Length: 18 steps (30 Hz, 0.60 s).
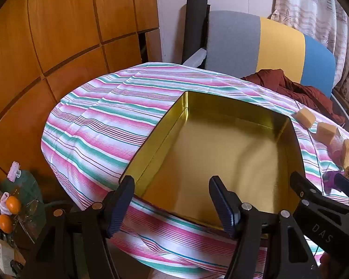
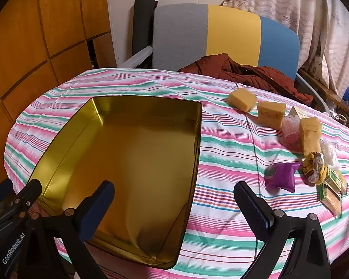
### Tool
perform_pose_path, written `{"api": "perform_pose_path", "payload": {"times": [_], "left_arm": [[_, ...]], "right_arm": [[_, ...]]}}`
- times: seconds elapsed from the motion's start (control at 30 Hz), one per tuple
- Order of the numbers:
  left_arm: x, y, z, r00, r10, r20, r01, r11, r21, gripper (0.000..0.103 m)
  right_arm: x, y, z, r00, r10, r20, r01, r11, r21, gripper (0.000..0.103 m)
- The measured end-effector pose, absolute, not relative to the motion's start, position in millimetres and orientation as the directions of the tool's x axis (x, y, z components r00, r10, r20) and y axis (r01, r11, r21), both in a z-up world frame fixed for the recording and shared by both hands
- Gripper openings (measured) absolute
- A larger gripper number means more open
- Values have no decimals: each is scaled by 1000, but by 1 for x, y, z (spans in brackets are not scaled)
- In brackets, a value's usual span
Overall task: Organize objects
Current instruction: 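Move both tools from the gold tray toward the scattered items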
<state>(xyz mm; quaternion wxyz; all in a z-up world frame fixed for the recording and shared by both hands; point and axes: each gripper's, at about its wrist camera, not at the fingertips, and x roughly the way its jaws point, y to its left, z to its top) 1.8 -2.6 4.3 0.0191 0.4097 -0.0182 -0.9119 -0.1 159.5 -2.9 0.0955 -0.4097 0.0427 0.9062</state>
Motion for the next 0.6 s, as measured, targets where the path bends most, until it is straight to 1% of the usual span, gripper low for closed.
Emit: {"api": "perform_pose_path", "payload": {"times": [0.6], "left_arm": [[3,3,1,-665,-11,-747,-8,-1000,21,68]], "right_arm": [[5,171,-3,-642,156,-751,-232,-973,-4,103]]}}
